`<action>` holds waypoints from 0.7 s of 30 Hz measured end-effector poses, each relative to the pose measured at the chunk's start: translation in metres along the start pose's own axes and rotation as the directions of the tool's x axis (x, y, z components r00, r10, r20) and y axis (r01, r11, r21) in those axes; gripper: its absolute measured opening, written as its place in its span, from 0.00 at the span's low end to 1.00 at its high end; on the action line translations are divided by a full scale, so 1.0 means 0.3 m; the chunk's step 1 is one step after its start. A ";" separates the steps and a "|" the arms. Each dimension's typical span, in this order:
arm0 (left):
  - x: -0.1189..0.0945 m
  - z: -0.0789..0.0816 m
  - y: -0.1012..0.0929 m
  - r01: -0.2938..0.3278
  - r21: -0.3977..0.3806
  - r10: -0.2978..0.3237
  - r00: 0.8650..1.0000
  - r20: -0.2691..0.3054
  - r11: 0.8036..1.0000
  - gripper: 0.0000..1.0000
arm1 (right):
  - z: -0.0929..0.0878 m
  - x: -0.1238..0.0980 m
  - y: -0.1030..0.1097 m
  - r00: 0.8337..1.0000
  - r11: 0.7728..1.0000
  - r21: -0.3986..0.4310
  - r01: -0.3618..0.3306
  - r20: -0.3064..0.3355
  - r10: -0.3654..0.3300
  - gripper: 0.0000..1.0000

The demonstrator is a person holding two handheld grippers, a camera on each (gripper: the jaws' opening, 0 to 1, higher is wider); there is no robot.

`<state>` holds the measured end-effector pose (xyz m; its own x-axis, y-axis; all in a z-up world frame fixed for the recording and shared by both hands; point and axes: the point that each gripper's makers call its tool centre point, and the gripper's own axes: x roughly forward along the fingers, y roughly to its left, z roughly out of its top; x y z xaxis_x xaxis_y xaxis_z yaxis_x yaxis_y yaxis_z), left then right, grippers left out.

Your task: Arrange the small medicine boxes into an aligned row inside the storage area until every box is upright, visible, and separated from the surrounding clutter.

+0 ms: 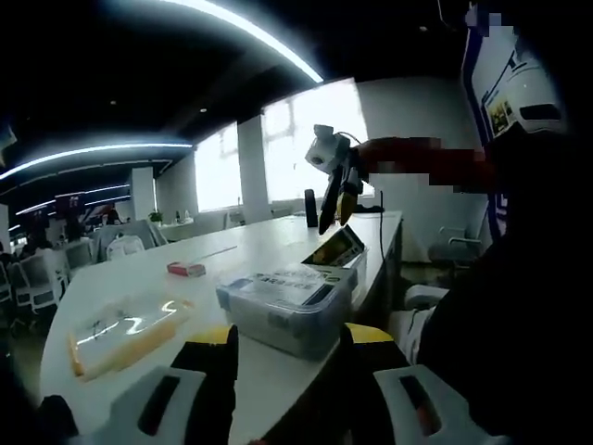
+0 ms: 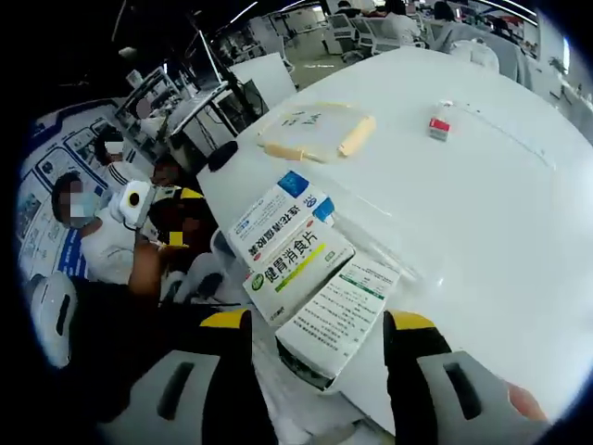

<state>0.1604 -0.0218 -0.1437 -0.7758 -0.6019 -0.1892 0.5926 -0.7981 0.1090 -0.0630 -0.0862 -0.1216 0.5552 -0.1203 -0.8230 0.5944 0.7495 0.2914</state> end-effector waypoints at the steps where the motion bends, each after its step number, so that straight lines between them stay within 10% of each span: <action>1: 0.000 -0.002 0.000 0.000 0.000 0.000 1.000 -0.001 1.000 0.44 | -0.007 -0.003 0.002 1.000 1.000 -0.007 -0.004 -0.002 0.004 0.55; 21: -0.001 -0.038 -0.015 0.002 -0.009 -0.002 0.999 -0.046 1.000 0.44 | -0.079 -0.027 -0.012 0.967 0.991 -0.106 -0.081 0.233 0.104 0.47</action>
<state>0.1605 -0.0177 -0.1554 -0.7661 -0.5985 -0.2344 0.5933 -0.7987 0.1000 -0.0834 -0.0725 -0.1275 0.7340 -0.1904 -0.6519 0.4827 0.8215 0.3036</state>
